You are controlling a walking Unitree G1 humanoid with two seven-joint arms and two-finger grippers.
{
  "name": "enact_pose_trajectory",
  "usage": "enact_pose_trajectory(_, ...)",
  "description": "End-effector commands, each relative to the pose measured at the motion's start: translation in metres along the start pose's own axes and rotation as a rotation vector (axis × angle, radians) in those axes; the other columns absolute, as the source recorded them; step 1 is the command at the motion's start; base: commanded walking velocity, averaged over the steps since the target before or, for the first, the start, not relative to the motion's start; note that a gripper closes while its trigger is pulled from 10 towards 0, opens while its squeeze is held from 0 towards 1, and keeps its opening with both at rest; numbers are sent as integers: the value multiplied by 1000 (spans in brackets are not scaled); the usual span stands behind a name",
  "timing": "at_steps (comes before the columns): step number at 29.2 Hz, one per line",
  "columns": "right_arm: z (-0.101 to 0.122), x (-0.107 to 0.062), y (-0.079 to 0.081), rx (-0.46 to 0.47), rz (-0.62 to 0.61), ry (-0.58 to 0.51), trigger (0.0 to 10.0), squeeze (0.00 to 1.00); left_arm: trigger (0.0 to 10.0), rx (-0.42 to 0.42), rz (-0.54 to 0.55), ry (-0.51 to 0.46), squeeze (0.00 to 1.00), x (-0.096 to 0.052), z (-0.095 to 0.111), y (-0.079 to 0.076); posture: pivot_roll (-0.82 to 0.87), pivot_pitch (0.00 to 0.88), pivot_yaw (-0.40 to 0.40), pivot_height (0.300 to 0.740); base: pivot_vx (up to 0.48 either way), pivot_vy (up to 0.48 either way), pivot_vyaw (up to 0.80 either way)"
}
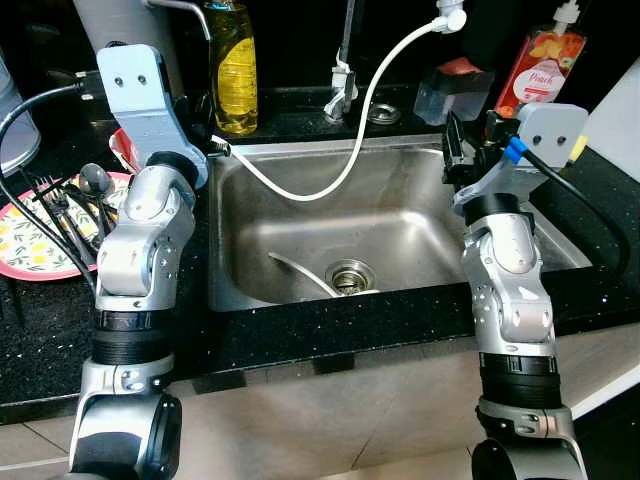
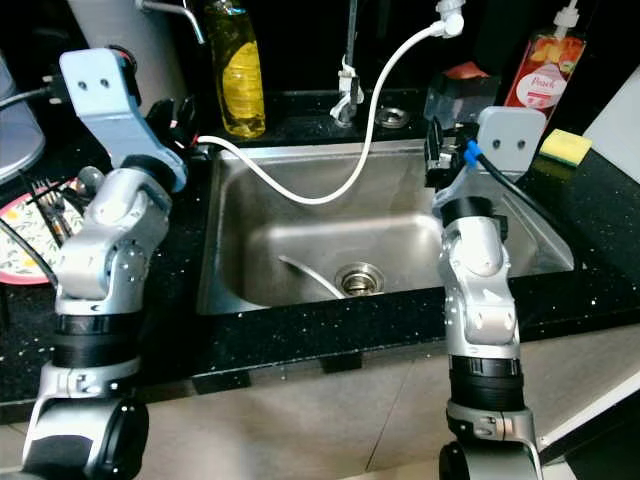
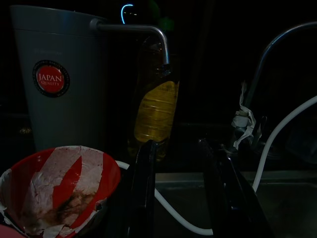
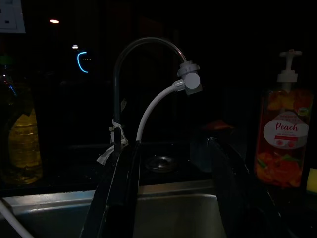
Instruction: Kitchen organization
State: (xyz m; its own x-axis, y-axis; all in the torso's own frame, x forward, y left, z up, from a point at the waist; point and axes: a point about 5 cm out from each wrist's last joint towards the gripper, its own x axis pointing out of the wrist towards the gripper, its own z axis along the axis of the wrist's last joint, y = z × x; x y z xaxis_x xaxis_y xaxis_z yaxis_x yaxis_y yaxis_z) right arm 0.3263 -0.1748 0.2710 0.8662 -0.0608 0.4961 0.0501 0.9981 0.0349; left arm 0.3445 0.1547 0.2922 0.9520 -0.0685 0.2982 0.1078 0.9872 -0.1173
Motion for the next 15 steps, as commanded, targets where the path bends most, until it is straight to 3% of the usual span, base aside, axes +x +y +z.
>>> enact_pose_trajectory(1,-2,0,0,3,0,15,10000,0,10000,27,6,-5,0,-2,0,3,102,0,-14,740,0,0,0)
enact_pose_trajectory(15,-2,0,0,3,0,16,10000,0,10000,30,7,-2,0,-2,-1,3,102,0,-15,740,0,0,0)
